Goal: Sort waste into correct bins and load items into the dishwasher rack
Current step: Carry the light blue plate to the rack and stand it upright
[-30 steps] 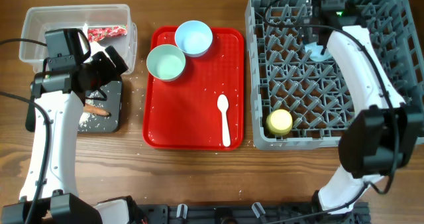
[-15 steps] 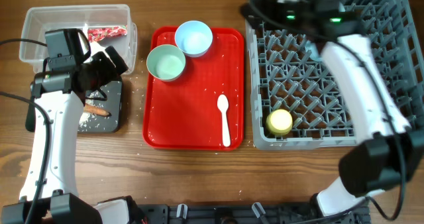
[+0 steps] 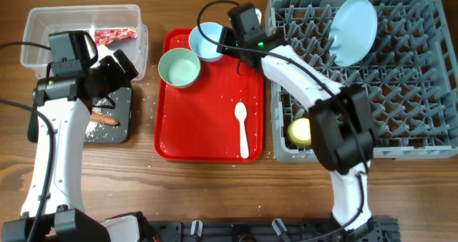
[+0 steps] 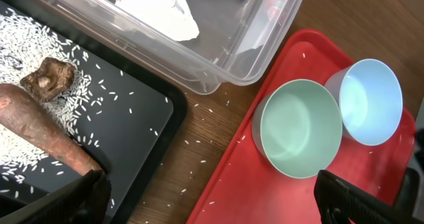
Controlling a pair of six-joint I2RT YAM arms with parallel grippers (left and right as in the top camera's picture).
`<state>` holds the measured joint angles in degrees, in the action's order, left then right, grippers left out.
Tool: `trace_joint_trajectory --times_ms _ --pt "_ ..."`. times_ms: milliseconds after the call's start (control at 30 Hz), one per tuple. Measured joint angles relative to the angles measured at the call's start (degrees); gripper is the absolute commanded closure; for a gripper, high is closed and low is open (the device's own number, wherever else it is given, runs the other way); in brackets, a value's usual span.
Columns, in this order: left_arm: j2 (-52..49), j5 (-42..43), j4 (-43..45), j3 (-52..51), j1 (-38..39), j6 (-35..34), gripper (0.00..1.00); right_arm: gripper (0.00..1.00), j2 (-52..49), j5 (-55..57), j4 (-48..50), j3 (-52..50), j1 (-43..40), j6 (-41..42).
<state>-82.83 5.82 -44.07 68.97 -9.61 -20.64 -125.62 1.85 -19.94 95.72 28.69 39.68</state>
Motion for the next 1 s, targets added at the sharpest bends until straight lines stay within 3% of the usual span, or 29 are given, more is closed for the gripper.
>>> trace_joint_trajectory --times_ms 167,333,533,800,1000 --pt "0.0 0.0 0.0 0.0 0.0 0.0 0.0 0.49 -4.46 0.33 3.5 0.0 0.0 1.55" --pt "0.0 0.0 -0.02 0.0 0.0 0.0 0.0 0.74 -5.64 0.33 2.38 0.0 -0.02 2.56" --pt "0.0 0.0 0.0 0.0 0.0 0.0 0.0 0.94 -5.64 0.31 0.02 0.0 -0.02 2.54" --pt "0.0 0.0 -0.02 0.0 0.0 0.0 0.0 0.96 -1.99 0.61 -2.6 -0.02 -0.26 -3.96" --pt "0.0 0.0 0.0 0.0 0.0 0.0 0.0 0.96 13.51 10.67 -4.96 -0.02 -1.92 -12.13"
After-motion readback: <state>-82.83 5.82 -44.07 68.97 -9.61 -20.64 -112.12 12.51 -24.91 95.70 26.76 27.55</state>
